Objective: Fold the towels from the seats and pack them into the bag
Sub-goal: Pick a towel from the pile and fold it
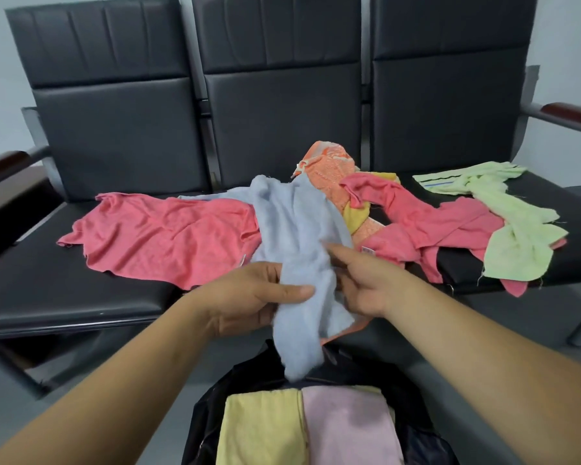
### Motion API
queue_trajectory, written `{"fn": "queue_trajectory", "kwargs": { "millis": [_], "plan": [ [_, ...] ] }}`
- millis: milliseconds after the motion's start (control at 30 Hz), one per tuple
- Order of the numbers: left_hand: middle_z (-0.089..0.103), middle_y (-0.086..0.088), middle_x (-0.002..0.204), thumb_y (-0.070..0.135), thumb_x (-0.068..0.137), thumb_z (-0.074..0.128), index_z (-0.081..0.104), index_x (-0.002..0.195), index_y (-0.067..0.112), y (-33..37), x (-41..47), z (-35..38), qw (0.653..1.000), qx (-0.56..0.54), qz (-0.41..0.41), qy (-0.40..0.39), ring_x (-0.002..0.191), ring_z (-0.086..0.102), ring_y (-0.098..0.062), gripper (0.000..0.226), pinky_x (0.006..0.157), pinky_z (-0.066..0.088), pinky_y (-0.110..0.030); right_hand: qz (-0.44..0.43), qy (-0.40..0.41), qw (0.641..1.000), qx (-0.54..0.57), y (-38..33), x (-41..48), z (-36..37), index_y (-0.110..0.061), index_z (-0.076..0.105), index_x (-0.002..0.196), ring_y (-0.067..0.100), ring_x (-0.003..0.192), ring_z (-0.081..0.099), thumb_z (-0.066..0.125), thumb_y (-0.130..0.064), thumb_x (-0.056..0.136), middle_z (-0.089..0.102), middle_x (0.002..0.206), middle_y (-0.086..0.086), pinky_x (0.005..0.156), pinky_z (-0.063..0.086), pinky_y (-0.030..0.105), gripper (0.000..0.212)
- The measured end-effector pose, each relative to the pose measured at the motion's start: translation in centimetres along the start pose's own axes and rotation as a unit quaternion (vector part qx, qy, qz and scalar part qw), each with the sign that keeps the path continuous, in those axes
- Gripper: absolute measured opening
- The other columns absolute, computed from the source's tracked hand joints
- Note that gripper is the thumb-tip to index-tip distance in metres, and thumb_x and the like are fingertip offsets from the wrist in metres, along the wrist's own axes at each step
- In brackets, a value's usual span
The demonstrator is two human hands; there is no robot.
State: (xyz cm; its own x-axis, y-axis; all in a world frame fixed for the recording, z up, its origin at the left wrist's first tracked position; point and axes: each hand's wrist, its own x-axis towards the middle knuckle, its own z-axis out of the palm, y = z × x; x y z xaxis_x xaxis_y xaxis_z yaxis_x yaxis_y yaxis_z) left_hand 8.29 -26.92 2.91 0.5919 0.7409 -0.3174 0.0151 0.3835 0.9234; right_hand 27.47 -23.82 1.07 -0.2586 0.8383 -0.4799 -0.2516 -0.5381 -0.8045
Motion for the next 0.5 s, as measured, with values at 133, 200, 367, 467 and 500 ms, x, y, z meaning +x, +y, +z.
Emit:
{"fn": "queue_trajectory", "kwargs": {
  "millis": [133, 200, 367, 467, 500],
  "plan": [
    [0.065, -0.022, 0.130, 0.055, 0.089, 0.057, 0.065, 0.127, 0.001, -1.5, 0.3, -0.7, 0.990, -0.067, -0.060, 0.109, 0.119, 0.065, -0.032, 0.067, 0.099, 0.055, -0.044, -0.042, -0.053, 0.997, -0.044, -0.1, -0.4, 0.6, 0.001, 0.069, 0.121, 0.033, 0.118, 0.066, 0.071, -0.012, 0.092, 0.071, 0.122, 0.020, 0.108, 0.049, 0.047, 0.032],
    [0.062, -0.025, 0.132, 0.071, 0.087, 0.052, 0.058, 0.132, -0.004, -1.8, 0.9, -1.6, 0.966, -0.158, -0.051, 0.199, 0.124, 0.061, -0.039, 0.088, 0.098, 0.054, -0.047, -0.068, -0.091, 0.987, -0.115, -0.5, -1.6, 0.7, -0.001, 0.073, 0.106, 0.027, 0.101, 0.074, 0.069, -0.006, 0.091, 0.077, 0.104, 0.015, 0.091, 0.059, 0.037, 0.016],
    [0.068, -0.023, 0.124, 0.027, 0.104, 0.052, 0.062, 0.126, -0.004, -0.7, 1.7, -1.2, 0.946, -0.208, 0.038, 0.245, 0.112, 0.068, -0.035, 0.039, 0.094, 0.054, -0.047, -0.003, -0.167, 0.969, -0.180, -0.7, -3.4, 1.0, 0.003, 0.067, 0.105, 0.017, 0.075, 0.072, 0.064, 0.000, 0.093, 0.072, 0.097, 0.018, 0.063, 0.058, 0.024, 0.013],
    [0.070, -0.025, 0.117, -0.004, 0.094, 0.051, 0.062, 0.124, -0.004, 0.5, 1.8, -0.2, 0.940, -0.145, 0.118, 0.284, 0.102, 0.071, -0.033, 0.032, 0.088, 0.058, -0.045, 0.026, -0.110, 0.992, -0.057, -0.9, -2.1, 0.5, -0.002, 0.067, 0.110, 0.027, 0.095, 0.066, 0.073, -0.027, 0.087, 0.070, 0.101, 0.015, 0.091, 0.055, 0.039, 0.036],
    [0.068, -0.027, 0.120, -0.008, 0.092, 0.050, 0.061, 0.125, -0.006, 0.8, 1.7, 0.1, 0.951, -0.124, 0.128, 0.254, 0.109, 0.068, -0.039, 0.035, 0.094, 0.055, -0.048, 0.024, -0.082, 0.996, 0.007, -1.1, -1.7, 0.4, -0.002, 0.068, 0.108, 0.026, 0.089, 0.067, 0.071, -0.038, 0.087, 0.070, 0.094, 0.014, 0.086, 0.055, 0.038, 0.042]
  ]
}}
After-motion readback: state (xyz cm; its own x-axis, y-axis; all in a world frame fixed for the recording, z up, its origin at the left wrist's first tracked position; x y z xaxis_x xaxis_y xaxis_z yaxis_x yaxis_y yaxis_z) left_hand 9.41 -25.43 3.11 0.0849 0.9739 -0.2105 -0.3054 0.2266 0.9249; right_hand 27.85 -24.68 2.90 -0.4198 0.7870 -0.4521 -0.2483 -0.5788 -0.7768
